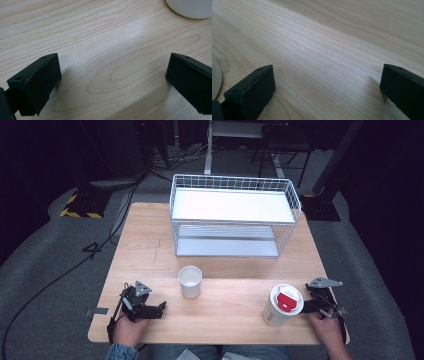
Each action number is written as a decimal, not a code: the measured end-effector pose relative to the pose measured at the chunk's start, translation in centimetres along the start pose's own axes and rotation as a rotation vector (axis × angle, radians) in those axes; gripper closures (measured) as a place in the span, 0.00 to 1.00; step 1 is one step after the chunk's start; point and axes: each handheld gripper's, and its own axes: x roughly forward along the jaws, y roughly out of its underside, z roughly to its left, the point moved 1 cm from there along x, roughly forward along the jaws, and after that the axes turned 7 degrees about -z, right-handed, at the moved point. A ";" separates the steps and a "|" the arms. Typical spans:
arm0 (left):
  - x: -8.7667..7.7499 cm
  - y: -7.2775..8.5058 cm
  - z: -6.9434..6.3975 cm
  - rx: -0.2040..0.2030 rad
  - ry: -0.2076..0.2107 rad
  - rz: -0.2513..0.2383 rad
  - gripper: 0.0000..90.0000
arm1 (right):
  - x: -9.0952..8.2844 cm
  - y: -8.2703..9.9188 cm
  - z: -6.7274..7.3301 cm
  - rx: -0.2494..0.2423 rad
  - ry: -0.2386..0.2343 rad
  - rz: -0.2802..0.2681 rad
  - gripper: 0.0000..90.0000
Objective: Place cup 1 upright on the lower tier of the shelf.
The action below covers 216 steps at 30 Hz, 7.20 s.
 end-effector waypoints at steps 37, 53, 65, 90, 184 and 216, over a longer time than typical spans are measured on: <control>-4.3 -1.2 -2.9 0.032 0.077 -0.243 0.10 | 0.0 0.0 0.0 -0.001 0.000 0.000 0.00; -4.5 -2.4 -4.2 0.008 0.118 -0.395 0.08 | 0.0 0.0 0.0 0.000 0.000 0.000 0.00; -2.8 -4.0 -5.2 -0.006 0.121 -0.396 0.06 | 0.0 0.0 0.0 0.003 0.006 0.000 0.00; 0.5 -6.6 -6.3 -0.001 0.191 -0.374 0.00 | 0.0 0.0 0.0 0.013 0.019 -0.001 0.00; 2.5 -14.2 -13.0 0.190 0.323 -0.314 0.25 | 0.0 0.0 0.1 0.018 0.026 -0.002 0.00; 8.7 -18.0 -12.4 0.036 0.193 -0.336 0.25 | 0.0 0.0 0.1 0.018 0.026 -0.002 0.00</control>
